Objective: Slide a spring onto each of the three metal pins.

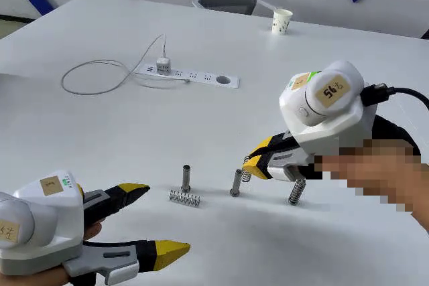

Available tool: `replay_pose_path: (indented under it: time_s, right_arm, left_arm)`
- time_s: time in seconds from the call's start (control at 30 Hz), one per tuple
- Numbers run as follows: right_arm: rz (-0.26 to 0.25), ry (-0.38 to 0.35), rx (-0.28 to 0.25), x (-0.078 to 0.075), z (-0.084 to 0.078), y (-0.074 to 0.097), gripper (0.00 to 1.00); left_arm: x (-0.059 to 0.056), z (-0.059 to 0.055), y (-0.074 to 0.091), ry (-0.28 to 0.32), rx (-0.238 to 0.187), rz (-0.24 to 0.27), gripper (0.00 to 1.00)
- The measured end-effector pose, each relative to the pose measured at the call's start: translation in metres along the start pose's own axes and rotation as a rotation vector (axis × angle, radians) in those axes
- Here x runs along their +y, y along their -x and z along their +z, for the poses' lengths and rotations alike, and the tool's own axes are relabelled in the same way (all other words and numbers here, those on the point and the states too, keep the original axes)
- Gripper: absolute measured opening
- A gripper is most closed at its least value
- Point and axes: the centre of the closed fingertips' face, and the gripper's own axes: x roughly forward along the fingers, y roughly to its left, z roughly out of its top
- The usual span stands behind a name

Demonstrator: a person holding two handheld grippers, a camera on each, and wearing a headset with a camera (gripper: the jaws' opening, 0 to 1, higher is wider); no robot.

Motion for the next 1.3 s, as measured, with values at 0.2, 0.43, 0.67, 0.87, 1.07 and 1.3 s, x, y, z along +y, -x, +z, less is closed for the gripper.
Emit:
replay_pose_path:
  time_s: [0.2, 0.43, 0.67, 0.87, 1.07, 1.3]
  right_arm:
    - [0.0, -0.004, -0.005, -0.003, 0.003, -0.003, 0.12]
    - [-0.005, -0.013, -0.016, -0.012, 0.008, -0.008, 0.12]
    - [0.0, -0.022, -0.008, -0.016, 0.006, -0.014, 0.12]
    - [0.006, -0.029, -0.002, -0.015, 0.004, -0.016, 0.12]
    - [0.01, -0.035, 0.006, -0.015, 0.001, -0.02, 0.12]
    - [0.016, -0.049, 0.013, -0.016, -0.002, -0.025, 0.12]
  left_arm:
    - [0.0, -0.001, 0.0, 0.0, 0.006, 0.0, 0.74]
    - [0.0, -0.001, 0.0, 0.001, 0.009, 0.001, 0.74]
    - [0.002, -0.002, 0.001, 0.001, 0.013, 0.005, 0.74]
    - [0.002, -0.004, 0.002, 0.005, 0.015, 0.008, 0.74]
    - [0.002, -0.004, 0.002, 0.005, 0.016, 0.008, 0.74]
    - [0.002, -0.005, 0.002, 0.008, 0.018, 0.008, 0.74]
